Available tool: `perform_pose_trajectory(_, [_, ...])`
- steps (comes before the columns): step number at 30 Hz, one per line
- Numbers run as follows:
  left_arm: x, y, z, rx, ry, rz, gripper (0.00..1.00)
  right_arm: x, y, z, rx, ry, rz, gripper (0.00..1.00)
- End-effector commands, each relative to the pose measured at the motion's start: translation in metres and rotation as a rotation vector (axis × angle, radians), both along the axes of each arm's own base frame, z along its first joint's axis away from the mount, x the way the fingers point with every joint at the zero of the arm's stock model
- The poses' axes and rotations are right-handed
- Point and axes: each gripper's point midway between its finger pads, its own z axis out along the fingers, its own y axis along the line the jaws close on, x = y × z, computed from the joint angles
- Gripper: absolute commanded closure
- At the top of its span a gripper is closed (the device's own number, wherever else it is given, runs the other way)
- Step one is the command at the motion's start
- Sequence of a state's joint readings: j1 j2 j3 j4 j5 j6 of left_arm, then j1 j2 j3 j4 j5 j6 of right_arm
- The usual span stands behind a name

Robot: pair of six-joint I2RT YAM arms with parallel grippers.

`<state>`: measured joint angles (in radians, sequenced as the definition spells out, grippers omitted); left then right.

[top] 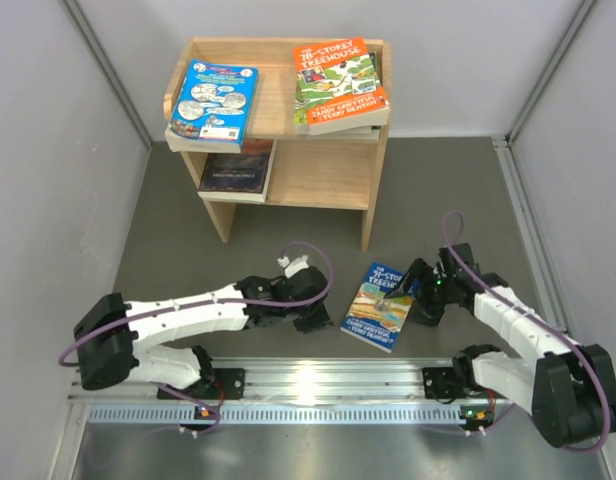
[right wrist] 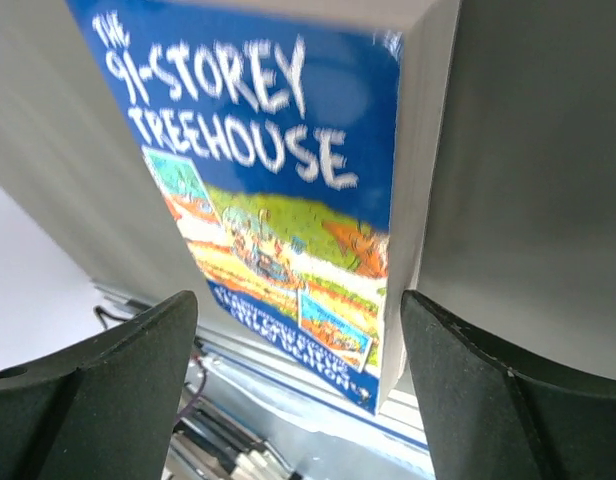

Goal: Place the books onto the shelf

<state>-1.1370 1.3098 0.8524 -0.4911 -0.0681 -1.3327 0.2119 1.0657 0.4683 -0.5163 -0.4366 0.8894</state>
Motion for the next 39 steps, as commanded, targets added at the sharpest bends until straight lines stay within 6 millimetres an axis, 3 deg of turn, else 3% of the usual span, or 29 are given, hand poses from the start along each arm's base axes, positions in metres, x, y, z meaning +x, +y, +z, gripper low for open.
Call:
perform_pose_trajectory(1, [0.005, 0.009, 0.011, -0.059, -0.042, 0.068, 1.0, 0.001, 0.02, 0.01, 0.078, -0.04, -0.052, 0.19])
perform_pose_trajectory(5, [-0.006, 0.037, -0.018, -0.041, -0.015, 0.121, 1.0, -0.025, 0.051, 0.013, 0.128, -0.03, 0.003, 0.19])
perform_pose_trajectory(9, [-0.007, 0.043, -0.029, -0.087, -0.015, 0.158, 0.99, -0.038, 0.079, 0.012, 0.153, -0.032, 0.04, 0.19])
perform_pose_trajectory(13, [0.001, 0.035, -0.026, -0.081, -0.058, 0.138, 0.84, -0.044, 0.091, 0.01, 0.097, -0.021, 0.105, 0.19])
perform_pose_trajectory(14, [0.011, 0.027, -0.015, -0.076, -0.091, 0.138, 0.75, -0.04, 0.093, 0.016, 0.084, -0.042, 0.126, 0.19])
perform_pose_trajectory(16, [0.018, 0.029, -0.011, 0.001, -0.139, 0.102, 0.64, -0.037, 0.088, 0.019, 0.041, -0.057, 0.119, 0.19])
perform_pose_trajectory(17, [0.031, 0.021, 0.004, 0.014, -0.189, 0.114, 0.54, -0.041, 0.08, 0.02, 0.018, -0.056, 0.116, 0.18])
perform_pose_trajectory(20, [0.055, 0.02, 0.022, 0.065, -0.258, 0.073, 0.35, -0.047, 0.062, 0.014, -0.035, -0.045, 0.064, 0.16])
perform_pose_trajectory(24, [0.086, 0.024, 0.022, 0.045, -0.251, 0.021, 0.33, -0.051, 0.041, 0.005, -0.03, -0.034, -0.015, 0.16])
perform_pose_trajectory(25, [0.103, 0.029, 0.018, 0.037, -0.253, 0.048, 0.33, -0.053, 0.035, -0.002, -0.039, -0.018, -0.021, 0.16])
perform_pose_trajectory(28, [0.119, 0.027, 0.0, 0.028, -0.24, 0.002, 0.33, -0.048, 0.022, -0.01, -0.051, 0.009, -0.042, 0.16])
perform_pose_trajectory(34, [0.121, -0.008, -0.032, 0.007, -0.168, -0.154, 0.37, -0.029, -0.004, -0.014, -0.122, 0.052, -0.081, 0.17])
perform_pose_trajectory(39, [0.117, -0.029, -0.047, -0.04, -0.124, -0.183, 0.39, -0.022, -0.019, -0.018, -0.209, 0.078, -0.103, 0.17])
